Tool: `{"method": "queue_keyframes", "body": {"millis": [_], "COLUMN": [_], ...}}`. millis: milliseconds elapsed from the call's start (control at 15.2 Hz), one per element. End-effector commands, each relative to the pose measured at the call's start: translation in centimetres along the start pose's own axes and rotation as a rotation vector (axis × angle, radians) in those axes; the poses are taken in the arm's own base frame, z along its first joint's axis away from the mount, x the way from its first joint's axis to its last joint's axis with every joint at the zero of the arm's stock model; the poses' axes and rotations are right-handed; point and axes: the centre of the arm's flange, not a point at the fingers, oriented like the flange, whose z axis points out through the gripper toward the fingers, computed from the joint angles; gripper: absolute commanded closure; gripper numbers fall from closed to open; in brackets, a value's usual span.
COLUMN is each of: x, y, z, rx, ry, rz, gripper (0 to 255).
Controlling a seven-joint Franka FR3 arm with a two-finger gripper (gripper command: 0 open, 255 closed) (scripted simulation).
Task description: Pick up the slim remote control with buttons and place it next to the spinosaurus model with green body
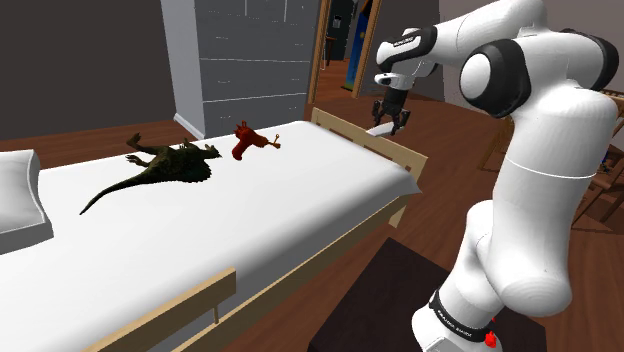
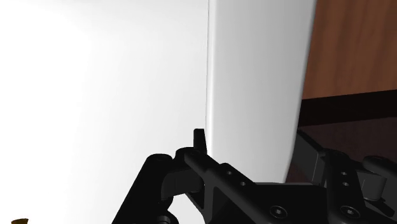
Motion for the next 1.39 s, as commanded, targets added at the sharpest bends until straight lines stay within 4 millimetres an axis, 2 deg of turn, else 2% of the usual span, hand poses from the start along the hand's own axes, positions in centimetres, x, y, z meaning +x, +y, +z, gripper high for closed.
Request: {"method": "queue_keyframes", "body": {"millis": [0, 132, 1320], "x": [-0.1, -0.1, 22.8], "y": [0.0, 0.0, 6.4], "z": [-1.0, -2.0, -2.3], "rx": [0.000, 0.000, 0.000], "ry": [0.000, 0.000, 0.000], "rz": [0.000, 0.000, 0.000], "gripper": [255, 255, 255]}}
